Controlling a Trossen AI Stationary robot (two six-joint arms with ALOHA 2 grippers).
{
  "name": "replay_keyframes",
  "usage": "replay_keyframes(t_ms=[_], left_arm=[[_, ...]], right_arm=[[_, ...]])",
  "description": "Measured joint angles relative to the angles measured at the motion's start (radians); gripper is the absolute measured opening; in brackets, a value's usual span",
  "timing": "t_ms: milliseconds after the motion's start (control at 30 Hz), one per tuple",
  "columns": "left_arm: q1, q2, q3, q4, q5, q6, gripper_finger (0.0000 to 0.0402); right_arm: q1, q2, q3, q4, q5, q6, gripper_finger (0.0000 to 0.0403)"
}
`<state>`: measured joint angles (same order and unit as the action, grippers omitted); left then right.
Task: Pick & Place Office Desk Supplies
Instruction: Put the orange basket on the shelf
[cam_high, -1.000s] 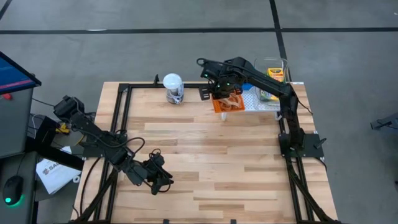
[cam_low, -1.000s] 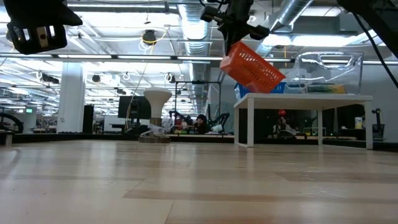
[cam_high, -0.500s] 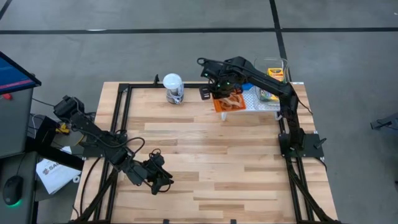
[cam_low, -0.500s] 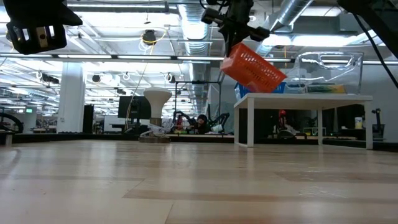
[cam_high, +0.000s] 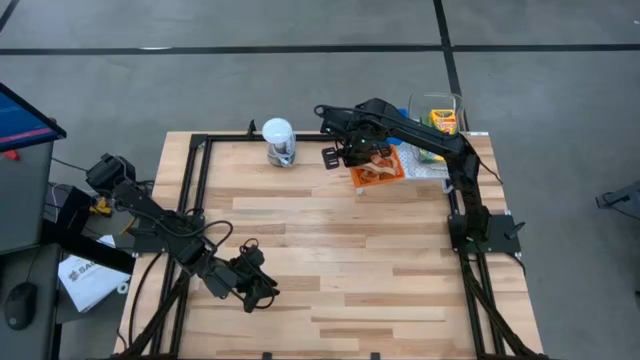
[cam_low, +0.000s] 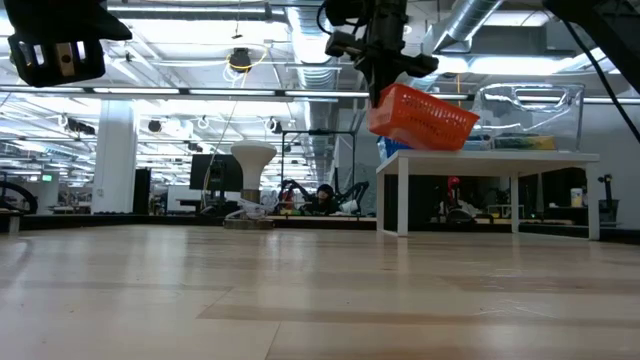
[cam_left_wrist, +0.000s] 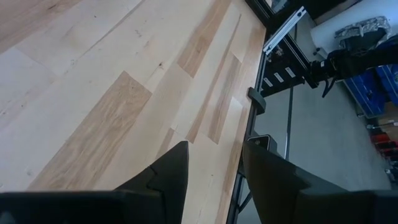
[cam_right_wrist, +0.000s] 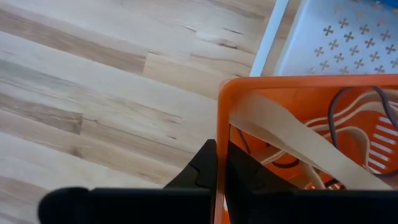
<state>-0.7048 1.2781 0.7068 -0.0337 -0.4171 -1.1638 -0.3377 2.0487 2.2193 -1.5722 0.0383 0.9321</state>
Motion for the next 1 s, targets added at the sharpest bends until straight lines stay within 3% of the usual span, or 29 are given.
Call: replay_keyframes(t_ms=[367, 1000], left_arm=[[-0.001, 0.000, 0.000, 0.006, 0.011, 0.000, 0.0145], [-0.001, 0.000, 0.000, 0.006, 0.012, -0.001, 0.0145]], right_arm=[[-0.018, 0.000, 0.000, 0.001, 0.003, -0.016, 0.0008], [-0.019, 0.000, 0.000, 0.001, 0.015, -0.046, 0.0054]])
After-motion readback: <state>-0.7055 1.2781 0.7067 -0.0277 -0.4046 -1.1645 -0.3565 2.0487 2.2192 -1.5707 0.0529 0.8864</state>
